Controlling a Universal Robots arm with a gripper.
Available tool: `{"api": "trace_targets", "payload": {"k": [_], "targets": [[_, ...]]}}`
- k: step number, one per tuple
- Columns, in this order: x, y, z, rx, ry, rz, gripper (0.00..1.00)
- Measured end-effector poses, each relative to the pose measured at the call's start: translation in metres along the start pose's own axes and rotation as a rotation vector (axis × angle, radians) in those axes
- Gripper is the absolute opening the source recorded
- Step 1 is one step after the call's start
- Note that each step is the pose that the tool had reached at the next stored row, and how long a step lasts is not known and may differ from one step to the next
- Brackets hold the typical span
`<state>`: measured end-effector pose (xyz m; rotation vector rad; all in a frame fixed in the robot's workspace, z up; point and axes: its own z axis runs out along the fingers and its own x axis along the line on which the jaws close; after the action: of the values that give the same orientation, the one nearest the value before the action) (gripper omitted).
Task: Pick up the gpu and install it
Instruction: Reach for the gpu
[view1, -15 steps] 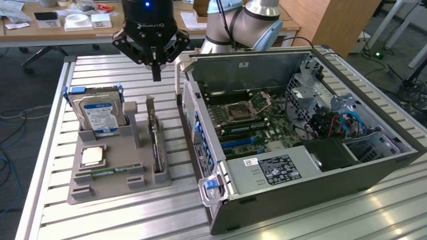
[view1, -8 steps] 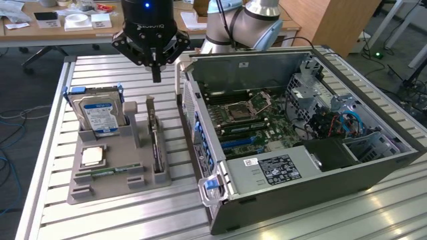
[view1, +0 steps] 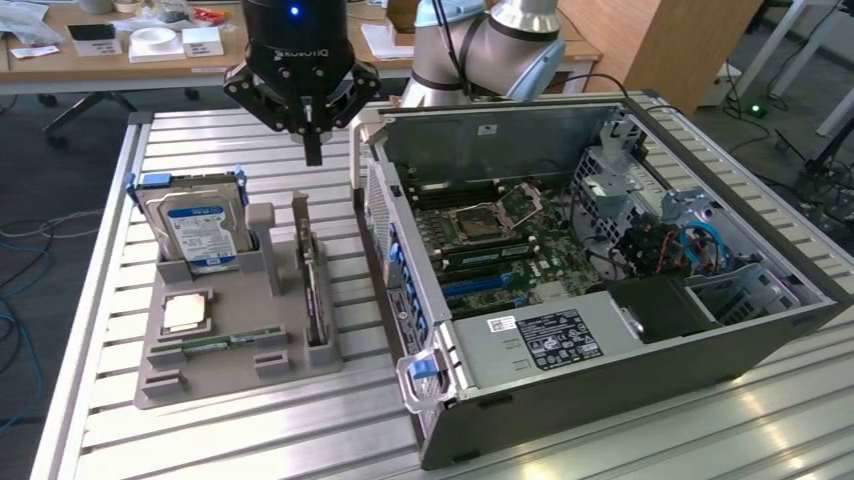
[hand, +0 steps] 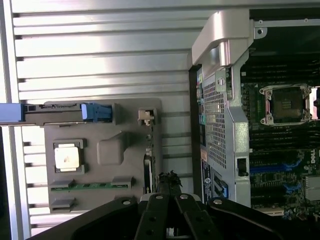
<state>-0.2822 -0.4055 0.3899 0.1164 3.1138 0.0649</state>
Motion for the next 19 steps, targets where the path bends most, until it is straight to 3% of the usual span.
{"api": "trace_targets", "payload": {"k": [19], "targets": [[0.005,-0.0140,-0.0007,0.0002,-0.0002,0.000,0.11]]}}
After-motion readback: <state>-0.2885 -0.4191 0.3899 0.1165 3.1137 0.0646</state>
